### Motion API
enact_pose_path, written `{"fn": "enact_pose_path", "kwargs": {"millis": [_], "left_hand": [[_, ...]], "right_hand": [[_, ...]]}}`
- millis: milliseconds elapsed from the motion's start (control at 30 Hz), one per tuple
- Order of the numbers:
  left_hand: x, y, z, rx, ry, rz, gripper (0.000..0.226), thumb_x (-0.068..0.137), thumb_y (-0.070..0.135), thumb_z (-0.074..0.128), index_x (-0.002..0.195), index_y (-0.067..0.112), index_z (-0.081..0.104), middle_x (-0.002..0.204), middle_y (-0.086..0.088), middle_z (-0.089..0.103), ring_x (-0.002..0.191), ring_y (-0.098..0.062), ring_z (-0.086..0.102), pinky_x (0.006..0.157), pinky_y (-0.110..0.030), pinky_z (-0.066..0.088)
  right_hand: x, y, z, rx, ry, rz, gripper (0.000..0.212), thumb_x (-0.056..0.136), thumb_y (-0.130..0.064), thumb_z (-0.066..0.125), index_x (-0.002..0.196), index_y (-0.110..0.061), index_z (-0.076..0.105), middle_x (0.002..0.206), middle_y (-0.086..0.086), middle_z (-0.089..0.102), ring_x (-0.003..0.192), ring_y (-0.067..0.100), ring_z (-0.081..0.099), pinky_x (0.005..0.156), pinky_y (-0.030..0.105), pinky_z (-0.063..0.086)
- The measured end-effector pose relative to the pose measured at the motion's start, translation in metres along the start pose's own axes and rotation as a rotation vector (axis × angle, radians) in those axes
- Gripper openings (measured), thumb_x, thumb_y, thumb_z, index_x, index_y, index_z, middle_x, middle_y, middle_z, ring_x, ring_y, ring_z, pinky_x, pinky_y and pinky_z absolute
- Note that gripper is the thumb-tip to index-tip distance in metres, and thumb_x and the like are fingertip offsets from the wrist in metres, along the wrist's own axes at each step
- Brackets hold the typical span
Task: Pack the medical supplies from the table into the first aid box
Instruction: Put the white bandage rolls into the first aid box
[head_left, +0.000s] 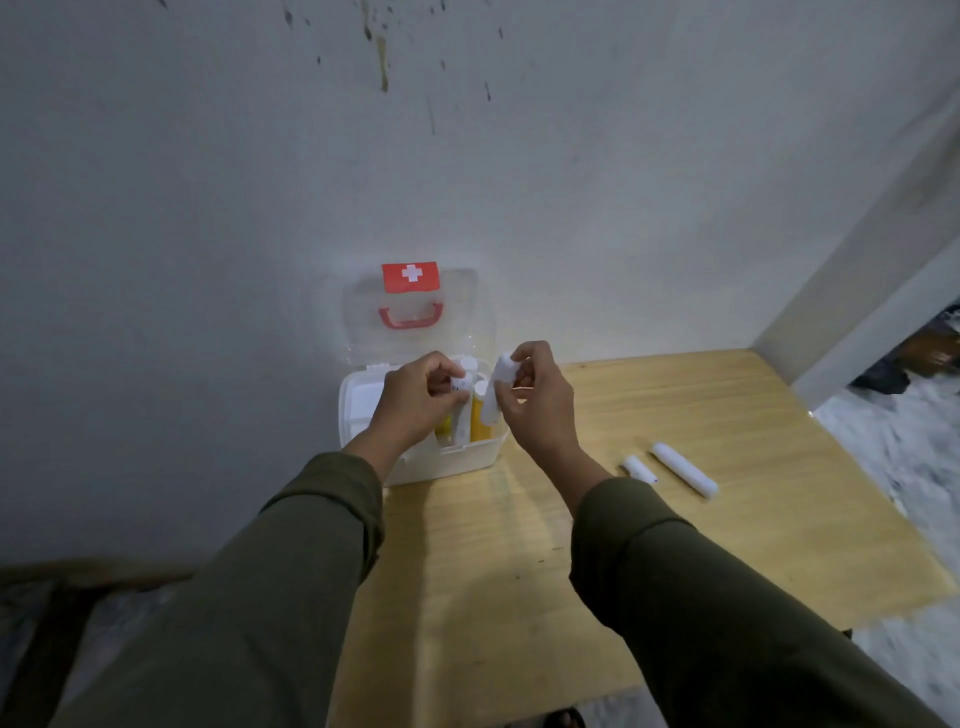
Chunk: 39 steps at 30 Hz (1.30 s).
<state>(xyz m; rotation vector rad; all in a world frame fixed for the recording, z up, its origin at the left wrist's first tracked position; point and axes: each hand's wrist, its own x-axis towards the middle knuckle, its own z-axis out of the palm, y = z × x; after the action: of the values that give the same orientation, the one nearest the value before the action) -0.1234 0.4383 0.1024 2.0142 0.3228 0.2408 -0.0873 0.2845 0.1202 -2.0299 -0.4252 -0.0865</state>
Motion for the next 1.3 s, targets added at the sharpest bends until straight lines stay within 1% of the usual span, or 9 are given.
{"fn": "enact_pose_path", "kwargs": {"millis": [100, 200, 300, 400, 533, 700, 833, 1000, 1300], "left_hand": [[-0.001, -0.007, 0.001, 0.064, -0.035, -0.022, 0.019, 0.077, 0.015, 0.076, 0.090, 0.021, 0.065, 0.094, 0.001, 0.069, 0.088, -0.012, 0.064, 0.074, -0.019, 0.049], [-0.001, -0.014, 0.003, 0.159, -0.085, -0.031, 0.019, 0.076, 0.018, 0.077, 0.091, 0.018, 0.066, 0.093, 0.002, 0.068, 0.089, -0.013, 0.064, 0.079, -0.025, 0.051], [-0.002, -0.019, 0.006, 0.172, -0.107, -0.049, 0.019, 0.075, 0.019, 0.077, 0.090, 0.017, 0.066, 0.090, 0.006, 0.065, 0.088, -0.011, 0.063, 0.075, -0.021, 0.047], [-0.003, -0.020, 0.008, 0.178, -0.103, -0.056, 0.017, 0.076, 0.021, 0.077, 0.086, 0.023, 0.063, 0.090, 0.009, 0.064, 0.084, -0.006, 0.061, 0.073, -0.017, 0.042], [0.000, -0.019, 0.010, 0.157, -0.090, -0.050, 0.018, 0.075, 0.018, 0.078, 0.086, 0.018, 0.064, 0.088, 0.008, 0.065, 0.077, 0.004, 0.058, 0.064, -0.010, 0.041], [-0.001, -0.025, 0.016, 0.227, -0.154, -0.033, 0.016, 0.076, 0.017, 0.077, 0.084, 0.014, 0.065, 0.093, 0.004, 0.066, 0.083, -0.009, 0.062, 0.069, -0.015, 0.043], [-0.001, -0.028, 0.019, 0.284, -0.165, -0.007, 0.013, 0.076, 0.017, 0.076, 0.083, 0.014, 0.065, 0.092, 0.001, 0.066, 0.081, -0.011, 0.060, 0.067, -0.014, 0.043], [0.001, -0.028, 0.019, 0.282, -0.174, 0.015, 0.012, 0.078, 0.016, 0.075, 0.085, 0.015, 0.065, 0.098, -0.001, 0.068, 0.090, -0.015, 0.064, 0.084, -0.029, 0.052], [-0.002, -0.026, 0.019, 0.233, -0.181, -0.003, 0.017, 0.077, 0.019, 0.076, 0.087, 0.016, 0.064, 0.096, 0.002, 0.068, 0.091, -0.011, 0.062, 0.080, -0.022, 0.046]], "right_hand": [[0.000, 0.013, 0.005, -0.090, -0.074, -0.071, 0.031, 0.083, -0.007, 0.065, 0.094, -0.025, 0.042, 0.090, 0.001, 0.055, 0.079, 0.016, 0.056, 0.067, 0.019, 0.048], [0.000, 0.026, 0.007, -0.155, -0.143, -0.079, 0.030, 0.083, -0.009, 0.066, 0.093, -0.024, 0.043, 0.091, -0.001, 0.056, 0.079, 0.013, 0.055, 0.067, 0.020, 0.047], [0.000, 0.035, 0.007, -0.201, -0.173, -0.101, 0.027, 0.082, -0.011, 0.067, 0.093, -0.021, 0.044, 0.090, -0.003, 0.058, 0.080, 0.012, 0.054, 0.068, 0.022, 0.045], [0.003, 0.036, 0.006, -0.257, -0.199, -0.139, 0.025, 0.082, -0.011, 0.066, 0.095, -0.018, 0.046, 0.092, 0.002, 0.061, 0.084, 0.018, 0.055, 0.068, 0.025, 0.042], [0.005, 0.035, 0.006, -0.315, -0.207, -0.155, 0.022, 0.082, -0.012, 0.063, 0.097, -0.016, 0.047, 0.088, -0.003, 0.054, 0.085, 0.020, 0.051, 0.066, 0.026, 0.034], [0.001, 0.044, 0.005, -0.437, -0.259, -0.198, 0.019, 0.083, -0.013, 0.061, 0.098, -0.014, 0.048, 0.093, 0.007, 0.061, 0.086, 0.026, 0.051, 0.066, 0.032, 0.038], [0.002, 0.049, 0.001, -0.567, -0.296, -0.233, 0.016, 0.085, -0.015, 0.058, 0.098, -0.012, 0.050, 0.091, 0.009, 0.063, 0.084, 0.028, 0.050, 0.068, 0.036, 0.040], [0.002, 0.049, 0.003, -0.621, -0.305, -0.278, 0.016, 0.084, -0.015, 0.056, 0.097, -0.008, 0.059, 0.092, 0.011, 0.062, 0.090, 0.030, 0.051, 0.071, 0.038, 0.041], [0.001, 0.051, 0.000, -0.598, -0.266, -0.245, 0.019, 0.084, -0.015, 0.055, 0.101, -0.009, 0.062, 0.095, 0.011, 0.062, 0.092, 0.028, 0.052, 0.074, 0.038, 0.044]]}}
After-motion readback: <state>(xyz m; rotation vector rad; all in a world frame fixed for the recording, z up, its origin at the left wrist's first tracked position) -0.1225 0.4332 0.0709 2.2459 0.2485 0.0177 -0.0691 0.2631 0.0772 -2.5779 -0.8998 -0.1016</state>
